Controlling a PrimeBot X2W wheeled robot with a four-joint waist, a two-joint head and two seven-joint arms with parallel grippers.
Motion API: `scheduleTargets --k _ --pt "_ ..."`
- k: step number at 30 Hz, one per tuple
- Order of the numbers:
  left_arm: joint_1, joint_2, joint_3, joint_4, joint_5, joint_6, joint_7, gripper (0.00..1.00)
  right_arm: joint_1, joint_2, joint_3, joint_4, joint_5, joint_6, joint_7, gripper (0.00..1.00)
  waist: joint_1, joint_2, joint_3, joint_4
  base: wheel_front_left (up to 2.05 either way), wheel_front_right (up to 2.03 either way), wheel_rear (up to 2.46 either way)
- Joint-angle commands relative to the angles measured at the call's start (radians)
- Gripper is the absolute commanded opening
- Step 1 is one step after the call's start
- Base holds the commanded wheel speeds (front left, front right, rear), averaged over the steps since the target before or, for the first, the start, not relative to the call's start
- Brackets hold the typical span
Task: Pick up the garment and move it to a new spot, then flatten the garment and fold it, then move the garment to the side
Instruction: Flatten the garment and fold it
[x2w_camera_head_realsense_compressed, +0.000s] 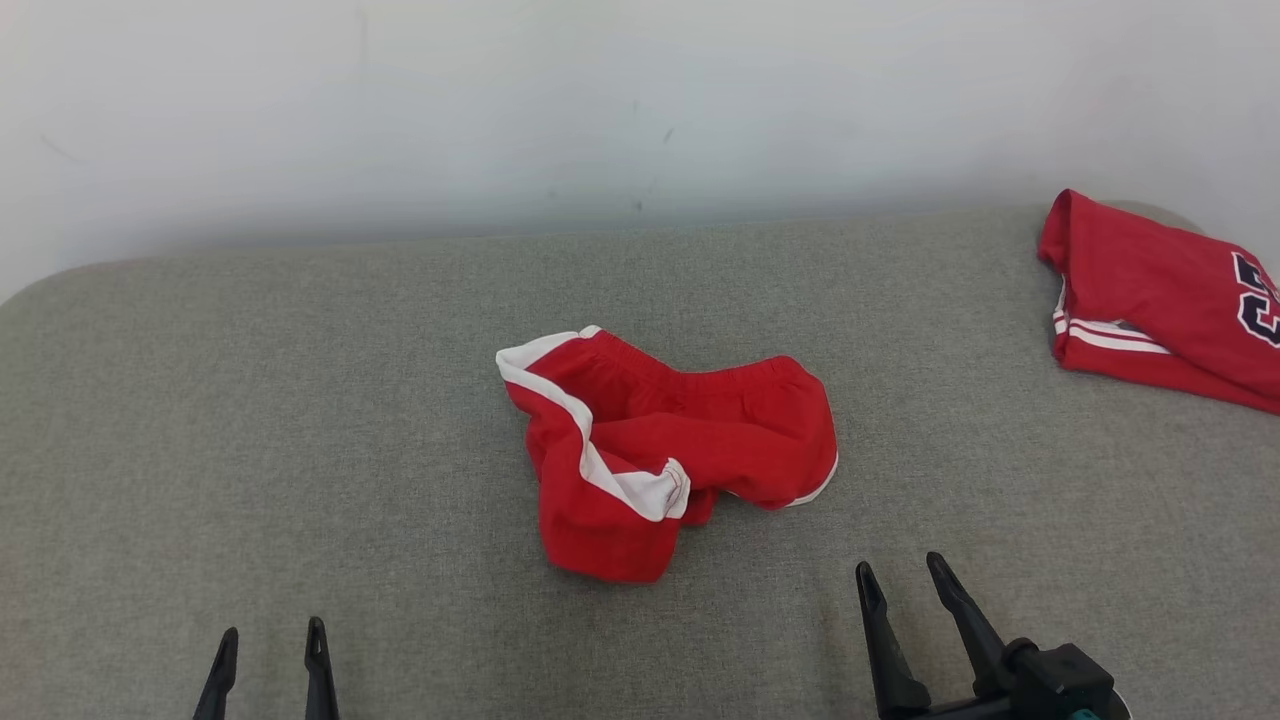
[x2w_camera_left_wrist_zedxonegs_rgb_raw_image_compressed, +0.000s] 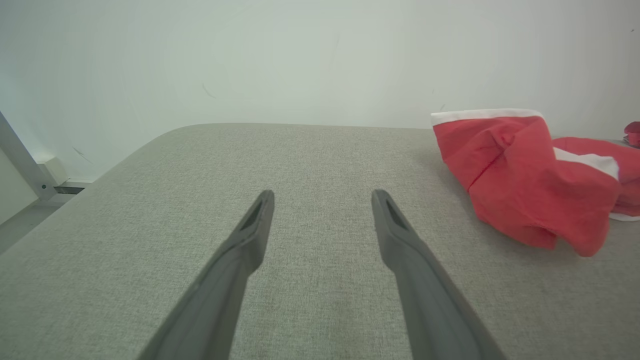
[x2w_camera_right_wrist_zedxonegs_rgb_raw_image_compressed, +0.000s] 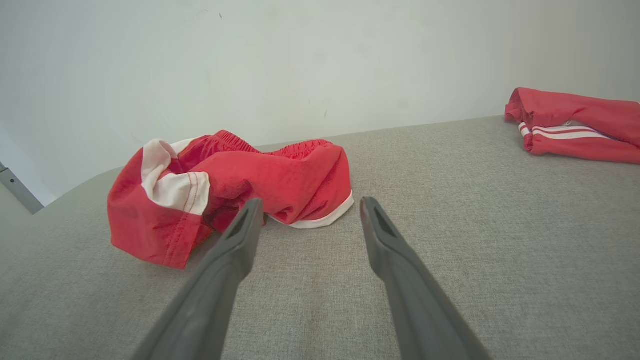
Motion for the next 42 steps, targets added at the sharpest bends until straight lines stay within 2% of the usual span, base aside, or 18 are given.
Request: scheduleTargets --k 1,22,28,36,42 --pt "-0.003 -0.002 0.002 0.002 0.006 0.004 -0.003 1.00 0.001 0.002 -0.001 0.000 -0.004 -0.003 0.000 1.00 0.0000 0.0000 -0.001 0.000 0.00 0.00 0.00" --pt "0.000 -0.002 0.004 0.011 -0.001 0.003 -0.003 1.00 0.008 0.002 0.001 -0.012 -0.013 -0.003 0.000 1.00 0.0000 0.0000 -0.012 0.015 0.00 0.00 0.00" --pt "-0.016 -0.002 -0.005 0.012 -0.009 -0.002 -0.003 1.00 -0.036 0.002 0.032 -0.006 -0.025 -0.003 0.000 1.00 0.0000 0.0000 0.001 0.061 0.00 0.00 0.00" --pt "-0.027 -0.002 -0.007 0.013 -0.021 -0.006 -0.003 1.00 -0.146 0.001 0.091 0.069 -0.037 -0.003 0.000 1.00 0.0000 0.0000 0.025 0.136 0.00 0.00 0.00" --pt "-0.045 -0.002 -0.025 0.019 -0.039 -0.010 -0.003 1.00 -0.285 -0.016 0.117 0.234 -0.007 -0.003 0.000 1.00 0.0000 0.0000 0.061 0.207 0.00 0.00 0.00"
